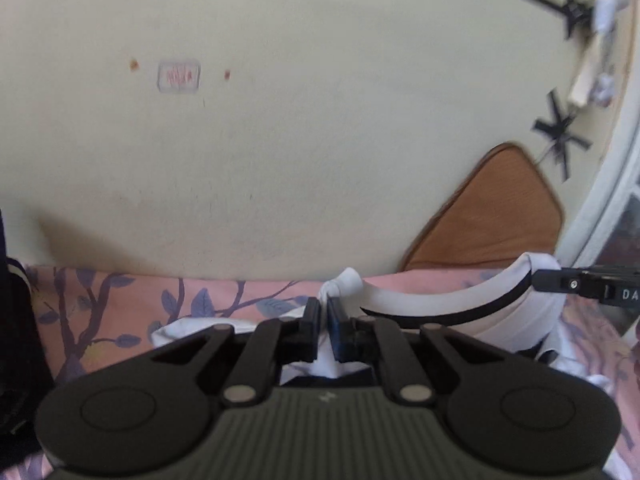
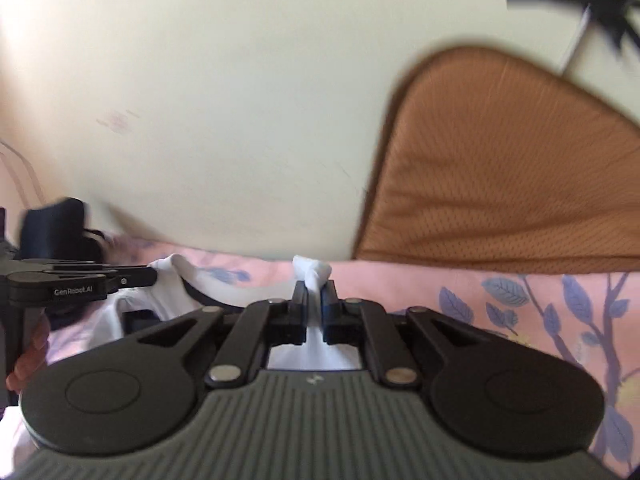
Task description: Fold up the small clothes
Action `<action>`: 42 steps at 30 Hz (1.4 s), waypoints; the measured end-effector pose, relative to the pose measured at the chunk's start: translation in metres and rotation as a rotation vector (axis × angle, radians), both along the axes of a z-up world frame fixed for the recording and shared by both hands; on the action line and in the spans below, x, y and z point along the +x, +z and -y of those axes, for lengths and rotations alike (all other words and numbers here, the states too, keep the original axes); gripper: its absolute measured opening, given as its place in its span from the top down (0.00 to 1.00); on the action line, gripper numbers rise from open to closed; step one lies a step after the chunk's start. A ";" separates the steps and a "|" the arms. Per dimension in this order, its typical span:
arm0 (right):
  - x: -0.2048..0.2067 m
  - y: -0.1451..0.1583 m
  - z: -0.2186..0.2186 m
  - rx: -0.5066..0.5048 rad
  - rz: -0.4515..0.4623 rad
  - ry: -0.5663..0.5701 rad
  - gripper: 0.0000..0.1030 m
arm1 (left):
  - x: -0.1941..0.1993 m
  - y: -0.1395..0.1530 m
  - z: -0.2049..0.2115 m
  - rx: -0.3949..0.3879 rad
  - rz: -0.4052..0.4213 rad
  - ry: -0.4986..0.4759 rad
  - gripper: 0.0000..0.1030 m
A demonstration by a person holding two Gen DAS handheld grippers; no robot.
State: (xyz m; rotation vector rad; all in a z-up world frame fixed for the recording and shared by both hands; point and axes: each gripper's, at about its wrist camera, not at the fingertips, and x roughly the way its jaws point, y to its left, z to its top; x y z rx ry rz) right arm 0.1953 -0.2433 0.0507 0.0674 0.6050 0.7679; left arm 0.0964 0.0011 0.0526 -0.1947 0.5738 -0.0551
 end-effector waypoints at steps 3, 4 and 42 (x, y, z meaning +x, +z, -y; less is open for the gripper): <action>-0.077 0.017 0.033 0.029 0.106 0.046 0.91 | -0.084 0.017 0.009 -0.014 0.110 -0.043 0.94; -0.109 0.018 0.047 0.032 0.142 0.059 0.91 | -0.112 0.018 0.012 -0.012 0.135 -0.052 0.94; -0.135 -0.072 0.156 0.072 0.017 -0.414 0.54 | -0.168 -0.073 -0.016 -0.181 -0.044 0.076 0.69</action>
